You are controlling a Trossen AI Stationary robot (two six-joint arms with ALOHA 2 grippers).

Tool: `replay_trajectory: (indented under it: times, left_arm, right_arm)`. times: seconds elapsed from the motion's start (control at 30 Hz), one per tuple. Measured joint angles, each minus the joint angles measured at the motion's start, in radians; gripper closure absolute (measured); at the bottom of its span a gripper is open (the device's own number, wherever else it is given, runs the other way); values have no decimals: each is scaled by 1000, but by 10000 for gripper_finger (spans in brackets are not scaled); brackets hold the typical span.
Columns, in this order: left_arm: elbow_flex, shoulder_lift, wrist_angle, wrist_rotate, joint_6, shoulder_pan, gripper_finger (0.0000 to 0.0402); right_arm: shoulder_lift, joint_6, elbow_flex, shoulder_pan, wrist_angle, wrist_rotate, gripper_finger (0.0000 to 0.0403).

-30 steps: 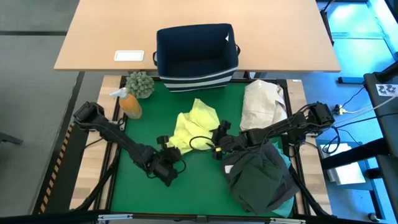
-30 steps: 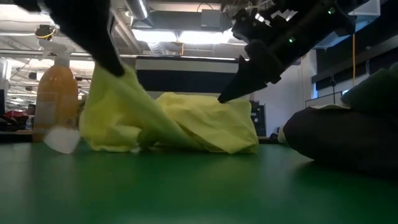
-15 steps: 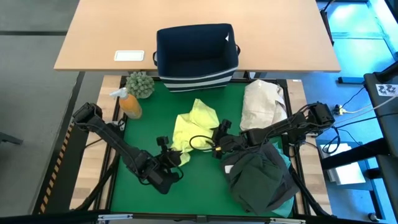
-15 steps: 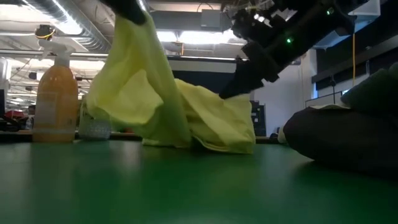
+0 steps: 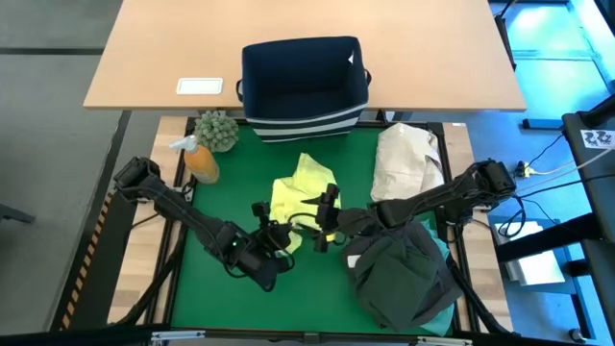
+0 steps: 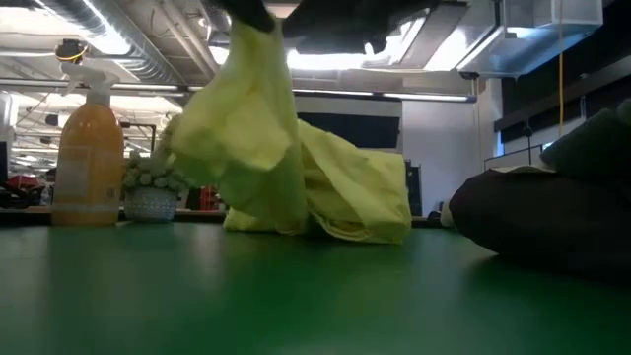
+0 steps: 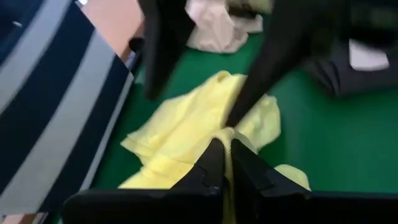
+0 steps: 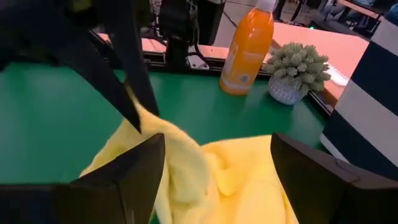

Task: Fold laundry
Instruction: Fold the yellow shirt on the table

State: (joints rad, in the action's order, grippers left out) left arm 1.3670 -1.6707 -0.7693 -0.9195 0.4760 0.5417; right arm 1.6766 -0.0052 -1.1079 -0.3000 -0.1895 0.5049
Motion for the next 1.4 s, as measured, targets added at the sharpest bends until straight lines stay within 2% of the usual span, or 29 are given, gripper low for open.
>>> replay_trajectory:
  times: [0.3,0.47,0.63,0.73,0.8,1.13,1.4]
  left_arm:
    - [127,0,1,-60,-125,-36,398]
    - [151,0,-4,-84,-140,-65,398]
    - [151,0,-4,-66,-140,-90,398]
    - [152,0,-4,-60,-143,-97,398]
    - [152,0,-4,-58,-147,-97,398]
    - [152,0,-47,-29,-118,-97,398]
    - [151,0,-139,-6,-31,-92,398]
  right_arm:
    - [28,0,-24,-1,3,-25,111]
    - [28,5,-24,-2,-1,-26,111]
    - [28,5,-30,-2,-4,-27,111]
    - [28,4,-56,-2,3,-64,111]
    - [28,-18,-83,-2,53,-78,111]
    - [27,-18,-263,-2,448,-2,111]
    - [26,-3,-286,-23,517,10,111]
